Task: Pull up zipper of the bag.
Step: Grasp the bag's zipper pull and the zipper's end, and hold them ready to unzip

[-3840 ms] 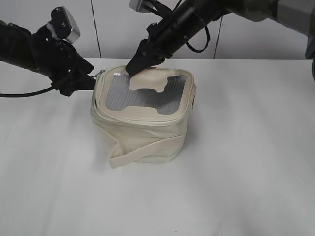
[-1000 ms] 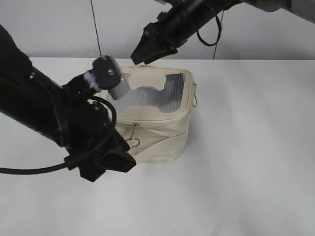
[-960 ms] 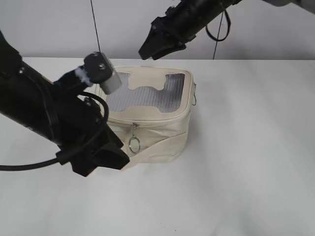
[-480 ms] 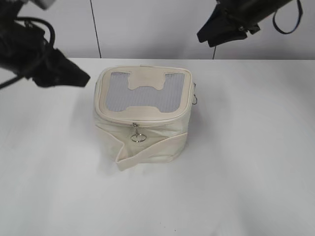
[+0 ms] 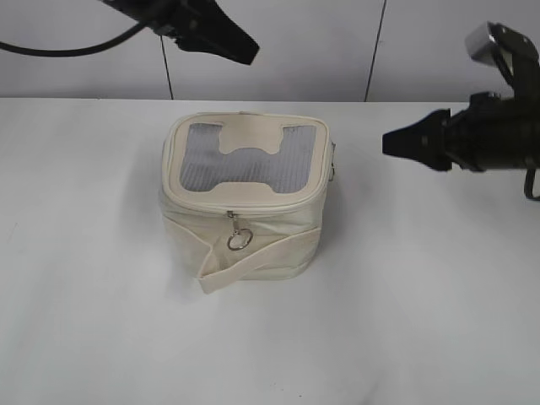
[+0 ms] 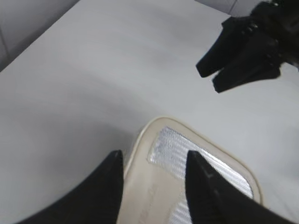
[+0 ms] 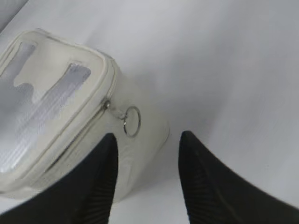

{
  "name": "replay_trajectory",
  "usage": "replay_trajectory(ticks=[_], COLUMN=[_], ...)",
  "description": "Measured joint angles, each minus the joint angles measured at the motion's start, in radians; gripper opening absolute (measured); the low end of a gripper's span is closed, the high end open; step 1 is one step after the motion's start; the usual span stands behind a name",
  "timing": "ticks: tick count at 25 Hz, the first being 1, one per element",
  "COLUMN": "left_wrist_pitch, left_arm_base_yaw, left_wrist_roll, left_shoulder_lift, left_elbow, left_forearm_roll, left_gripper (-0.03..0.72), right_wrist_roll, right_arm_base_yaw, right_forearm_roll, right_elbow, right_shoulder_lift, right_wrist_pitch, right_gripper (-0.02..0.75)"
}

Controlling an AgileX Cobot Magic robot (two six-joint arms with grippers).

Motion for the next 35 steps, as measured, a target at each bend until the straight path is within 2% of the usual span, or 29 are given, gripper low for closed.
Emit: replay_trajectory(ticks=[1,2,5,9,22,24,26,28,35], left_wrist_pitch=[0.018,0.038,0.078,0.087,0.084,0.083,0.085,0.088,0.086], left_arm_base_yaw=[-0.013,-0.027,-0.069,-0.104,-0.11,-0.11,-0.111,-0.114,-0.116], left_wrist_roll=[0.001,0.0,-0.013,-0.027,-0.063,-0.068,-0.07,-0.073,-0.088], left_shoulder_lift=[0.051,0.105,0.204,0.298,0.373,0.378,0.379,0.379,0.379], left_elbow=[-0.065,-0.115,-0.261,-0.346,-0.357,-0.357,-0.357,-0.358,-0.361], left_forearm_roll=[0.007,0.018,0.073,0.093,0.144,0.145,0.152,0.164,0.171], left_gripper=[0.338,0.34,0.342,0.344,0.34,0.289,0.151,0.052,0.036], right_wrist_roll=[-0.15,-0.241,-0.376,-0.406,-0.41,-0.41,-0.411,-0.411,-0.481], right_arm_base_yaw=[0.0,0.0,0.0,0.0,0.0,0.0,0.0,0.0,0.03], right_forearm_roll=[0.12,0.186,0.257,0.283,0.291,0.291,0.291,0.291,0.293], right_elbow=[0.071,0.124,0.19,0.192,0.16,0.156,0.147,0.133,0.088], right_shoulder_lift=[-0.019,-0.032,-0.025,0.003,0.073,0.076,0.083,0.094,0.146], right_wrist_pitch=[-0.004,0.002,0.02,0.057,0.125,0.126,0.128,0.132,0.133], right_gripper=[0.349,0.35,0.35,0.349,0.349,0.349,0.349,0.349,0.349])
